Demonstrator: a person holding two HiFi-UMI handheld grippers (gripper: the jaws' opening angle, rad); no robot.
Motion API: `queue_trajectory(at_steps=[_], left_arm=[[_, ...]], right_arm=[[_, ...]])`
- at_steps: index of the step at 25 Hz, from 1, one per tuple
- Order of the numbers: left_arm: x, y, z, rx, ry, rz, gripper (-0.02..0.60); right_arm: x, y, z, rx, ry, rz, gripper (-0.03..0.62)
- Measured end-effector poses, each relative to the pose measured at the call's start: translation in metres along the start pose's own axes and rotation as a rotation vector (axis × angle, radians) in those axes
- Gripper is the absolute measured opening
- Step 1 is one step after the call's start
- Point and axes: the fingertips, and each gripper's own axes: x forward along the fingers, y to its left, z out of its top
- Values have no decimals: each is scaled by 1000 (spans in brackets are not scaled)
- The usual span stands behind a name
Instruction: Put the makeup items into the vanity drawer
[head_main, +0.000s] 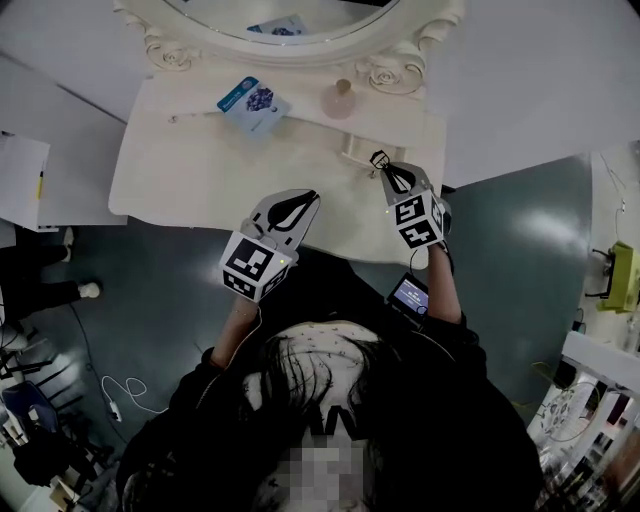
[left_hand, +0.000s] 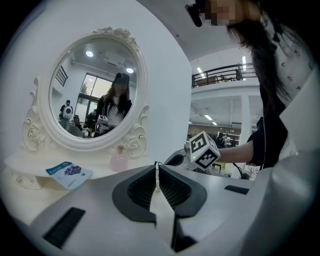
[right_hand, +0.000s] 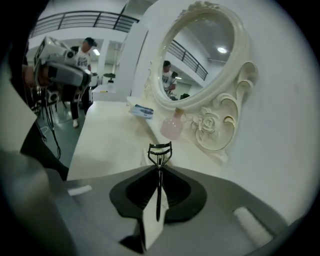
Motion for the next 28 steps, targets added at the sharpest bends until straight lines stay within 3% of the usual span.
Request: queue_trajectory(at_steps=[3, 6, 13, 28], left_arm=[[2, 3, 1, -3, 1, 19, 19], [4, 2, 0, -5, 5, 32, 18], [0, 7, 0, -4, 14, 62, 18], [-3, 5, -4, 2, 27, 59, 19]], right_arm=[[25, -4, -10, -121, 61, 14, 37], [43, -8, -18, -159, 97, 40, 37], [65, -9, -26, -179, 141, 117, 37], [73, -12, -29, -116, 145, 175, 41]])
